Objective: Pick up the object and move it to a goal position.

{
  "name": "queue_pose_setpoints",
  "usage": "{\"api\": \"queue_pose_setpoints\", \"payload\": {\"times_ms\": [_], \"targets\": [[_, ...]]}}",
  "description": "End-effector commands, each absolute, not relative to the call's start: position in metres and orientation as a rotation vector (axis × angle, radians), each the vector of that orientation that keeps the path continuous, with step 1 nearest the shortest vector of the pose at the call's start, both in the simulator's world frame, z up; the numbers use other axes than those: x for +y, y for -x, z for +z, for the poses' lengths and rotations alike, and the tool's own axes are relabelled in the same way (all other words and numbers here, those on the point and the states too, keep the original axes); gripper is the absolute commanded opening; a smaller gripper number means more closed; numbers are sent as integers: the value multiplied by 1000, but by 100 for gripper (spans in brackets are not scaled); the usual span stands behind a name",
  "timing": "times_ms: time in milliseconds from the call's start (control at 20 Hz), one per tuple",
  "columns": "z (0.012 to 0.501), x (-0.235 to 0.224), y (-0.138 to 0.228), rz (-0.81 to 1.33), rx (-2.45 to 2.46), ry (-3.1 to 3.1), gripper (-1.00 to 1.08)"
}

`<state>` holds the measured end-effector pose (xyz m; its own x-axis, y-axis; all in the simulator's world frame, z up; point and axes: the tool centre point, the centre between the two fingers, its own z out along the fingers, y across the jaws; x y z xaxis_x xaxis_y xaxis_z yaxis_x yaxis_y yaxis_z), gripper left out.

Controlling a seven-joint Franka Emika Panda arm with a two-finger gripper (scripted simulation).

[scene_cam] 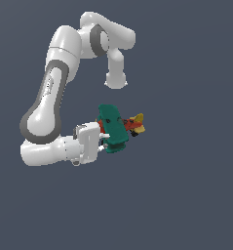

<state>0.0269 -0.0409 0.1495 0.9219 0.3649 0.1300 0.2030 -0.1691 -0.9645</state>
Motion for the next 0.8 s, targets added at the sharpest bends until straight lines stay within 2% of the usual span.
{"api": "queue_pose_setpoints", "payload": {"times_ms": [0, 750], "targets": [[150, -40, -27, 151, -429, 1754, 28], [143, -15, -17, 150, -430, 1753, 28]]}}
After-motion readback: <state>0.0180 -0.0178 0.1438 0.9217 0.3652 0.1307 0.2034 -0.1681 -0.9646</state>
